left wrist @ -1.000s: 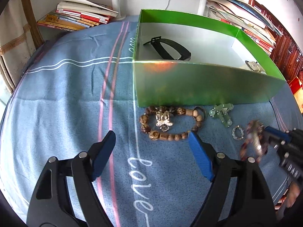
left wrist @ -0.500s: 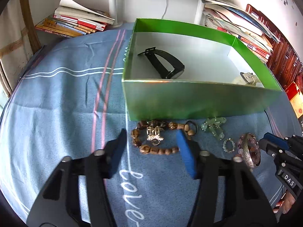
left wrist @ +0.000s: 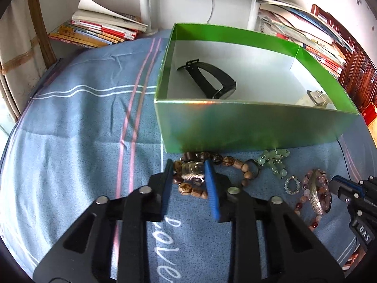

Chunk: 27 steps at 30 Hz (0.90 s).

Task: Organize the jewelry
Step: 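Lift the metal bangle with the right tool while the left tool lifts the bead bracelet toward the box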

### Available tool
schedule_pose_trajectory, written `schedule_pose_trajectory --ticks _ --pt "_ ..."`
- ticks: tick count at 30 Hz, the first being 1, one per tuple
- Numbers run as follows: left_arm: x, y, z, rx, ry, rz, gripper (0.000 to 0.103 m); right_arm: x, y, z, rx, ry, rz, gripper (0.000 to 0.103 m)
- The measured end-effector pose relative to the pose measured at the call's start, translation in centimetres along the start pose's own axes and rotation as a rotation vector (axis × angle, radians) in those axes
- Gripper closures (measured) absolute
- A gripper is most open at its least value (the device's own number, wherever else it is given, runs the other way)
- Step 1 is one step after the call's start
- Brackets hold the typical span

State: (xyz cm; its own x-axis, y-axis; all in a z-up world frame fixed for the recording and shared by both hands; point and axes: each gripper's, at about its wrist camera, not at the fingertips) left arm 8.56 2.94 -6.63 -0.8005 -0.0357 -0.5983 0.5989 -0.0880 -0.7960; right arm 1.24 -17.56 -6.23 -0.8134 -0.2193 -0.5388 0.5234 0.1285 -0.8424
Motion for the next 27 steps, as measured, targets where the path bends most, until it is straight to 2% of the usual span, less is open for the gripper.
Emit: schedule_pose_trajectory --ticks 3,5,7,11,12,15,18,21,27 --pt "0.2 -0.2 0.0 -0.002 0.006 -0.003 0.080 0.0 -0.7 1.0 0.012 0.039 0.020 0.096" --pt "0.2 -0.2 0.0 -0.005 0.011 0.000 0.079 0.0 -1.3 1.2 -0.015 0.041 0.035 0.090" --pt "0.3 -0.1 0.0 -0.001 0.010 -0.007 0.079 0.0 -1.7 0.2 -0.047 0.001 0.043 0.063" --pt "0.3 -0.1 -0.2 -0.002 0.002 -0.011 0.076 0.0 -1.9 -3.0 -0.092 -0.099 0.053 0.061" --pt "0.3 -0.2 -0.3 0.004 -0.002 -0.012 0.075 -0.1 -1.7 -3.5 -0.100 -0.114 0.046 0.061" --pt "0.3 -0.4 -0.4 0.007 -0.003 -0.007 0.071 -0.2 -0.3 -5.0 -0.078 -0.158 0.001 0.089" --pt "0.4 -0.4 -0.4 0.011 -0.002 -0.008 0.065 -0.2 0.1 -5.1 -0.065 -0.153 -0.003 0.098" --pt "0.4 -0.5 -0.5 0.012 -0.005 -0.009 0.064 -0.4 -0.2 -4.1 -0.064 -0.112 0.009 0.099" --pt "0.3 -0.8 -0.5 0.027 -0.001 0.000 0.062 -1.1 -2.2 -0.8 -0.001 -0.020 0.074 0.099"
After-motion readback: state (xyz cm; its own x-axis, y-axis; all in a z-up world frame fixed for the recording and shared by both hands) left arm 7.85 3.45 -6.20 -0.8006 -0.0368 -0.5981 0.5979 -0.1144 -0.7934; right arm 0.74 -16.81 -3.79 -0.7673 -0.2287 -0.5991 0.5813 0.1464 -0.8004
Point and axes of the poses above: each gripper's, at about its wrist camera, not at the fingertips, and y roughly the way its jaws point, z to its right, x to its underside, and after that the axes turned 8 degrees about -y, right-handed
